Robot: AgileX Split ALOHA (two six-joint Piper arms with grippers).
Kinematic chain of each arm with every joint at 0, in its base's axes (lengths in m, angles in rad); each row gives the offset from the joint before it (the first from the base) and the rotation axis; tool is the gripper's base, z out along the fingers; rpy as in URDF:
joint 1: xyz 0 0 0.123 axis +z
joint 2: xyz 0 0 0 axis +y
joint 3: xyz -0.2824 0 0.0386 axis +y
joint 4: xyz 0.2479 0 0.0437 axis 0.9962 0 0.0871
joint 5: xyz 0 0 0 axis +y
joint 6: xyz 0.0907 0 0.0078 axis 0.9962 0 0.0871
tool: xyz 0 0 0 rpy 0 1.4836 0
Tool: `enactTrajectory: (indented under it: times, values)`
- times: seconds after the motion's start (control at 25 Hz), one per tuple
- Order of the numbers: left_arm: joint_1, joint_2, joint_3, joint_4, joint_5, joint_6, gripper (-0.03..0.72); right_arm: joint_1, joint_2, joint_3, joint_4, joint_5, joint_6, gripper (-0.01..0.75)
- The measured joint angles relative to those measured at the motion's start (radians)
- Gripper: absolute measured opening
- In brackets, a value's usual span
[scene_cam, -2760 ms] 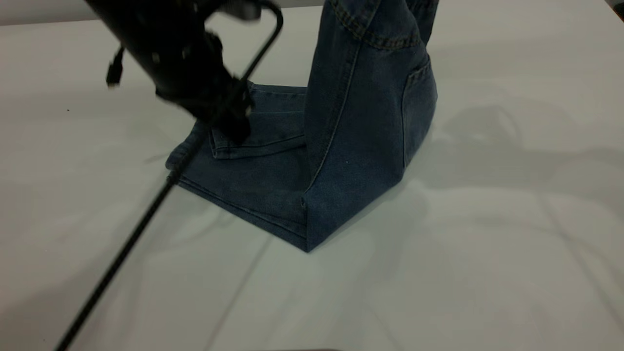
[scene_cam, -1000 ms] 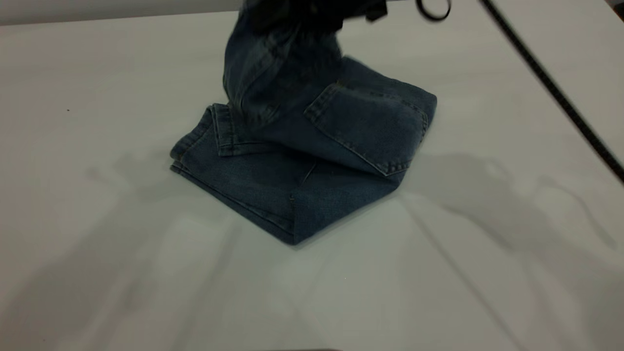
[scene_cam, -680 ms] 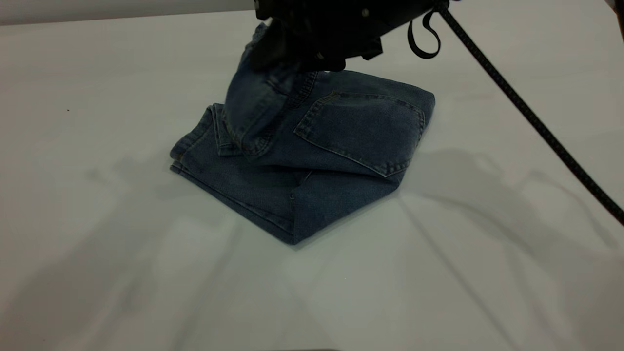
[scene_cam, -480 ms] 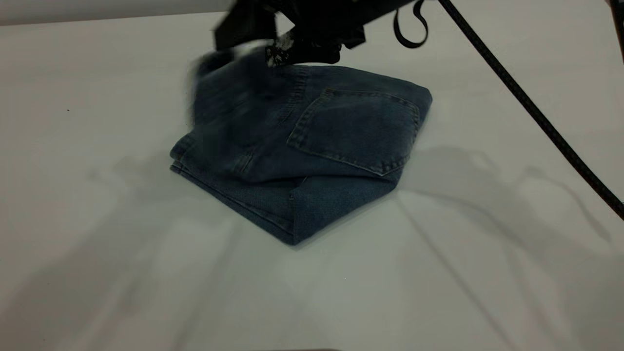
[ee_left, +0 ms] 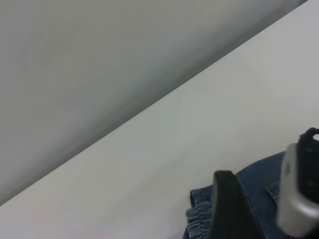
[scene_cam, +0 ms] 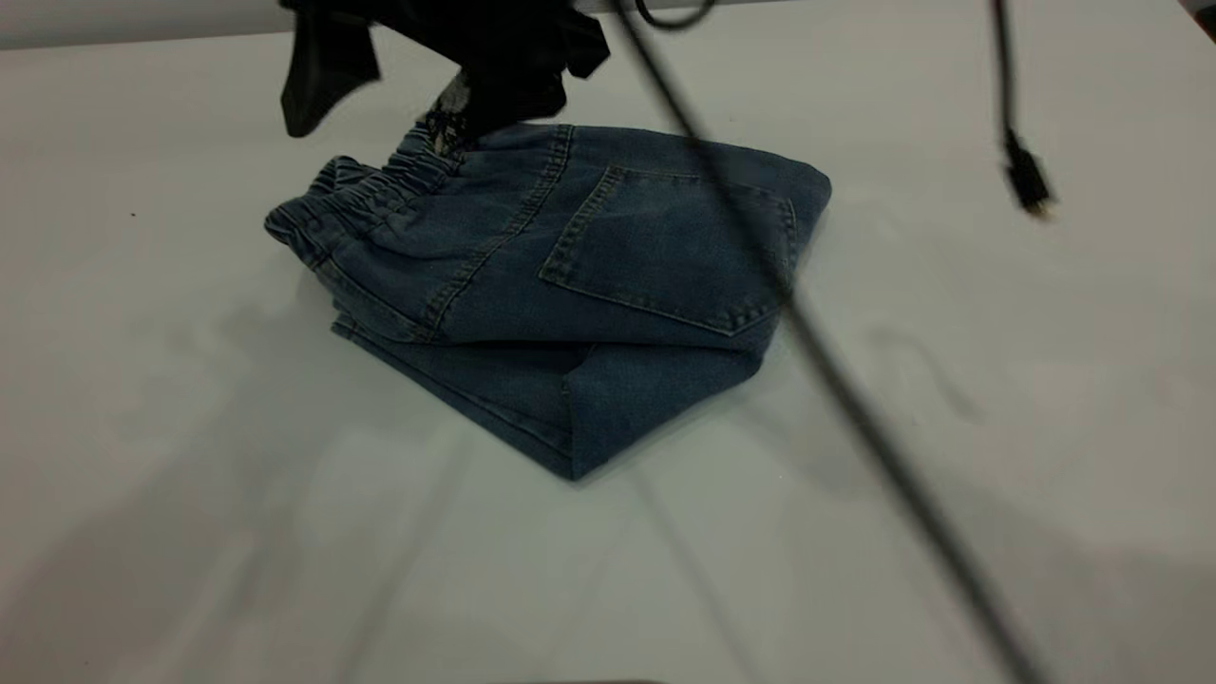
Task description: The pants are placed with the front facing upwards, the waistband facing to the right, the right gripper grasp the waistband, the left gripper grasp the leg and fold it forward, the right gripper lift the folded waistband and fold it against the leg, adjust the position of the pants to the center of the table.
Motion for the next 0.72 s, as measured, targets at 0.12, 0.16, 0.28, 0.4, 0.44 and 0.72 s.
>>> enactTrajectory:
  times: [0.12, 0.16, 0.28, 0.4, 0.44, 0.72]
  values:
    - [0.0, -0.008, 0.0, 0.0, -0.001, 0.0, 0.379, 0.0, 0.05, -0.124, -0.342, 0.178, 0.398, 0.567]
    - [0.0, -0.009, 0.0, 0.0, -0.002, 0.0, 0.379, 0.0, 0.074, -0.171, -0.436, 0.245, 0.506, 0.567]
    - [0.0, -0.01, 0.0, 0.0, -0.002, 0.0, 0.379, 0.0, 0.141, -0.295, -0.566, 0.36, 0.69, 0.566]
    - [0.0, -0.01, 0.0, 0.0, -0.002, -0.001, 0.379, 0.0, 0.189, -0.395, -0.566, 0.373, 0.796, 0.566]
    - [0.0, -0.01, 0.0, 0.0, -0.001, -0.002, 0.379, 0.0, 0.203, -0.419, -0.561, 0.369, 0.846, 0.566]
    - [0.0, -0.01, 0.0, -0.002, 0.0, -0.004, 0.379, 0.002, 0.322, -0.446, -0.515, 0.327, 1.212, 0.566]
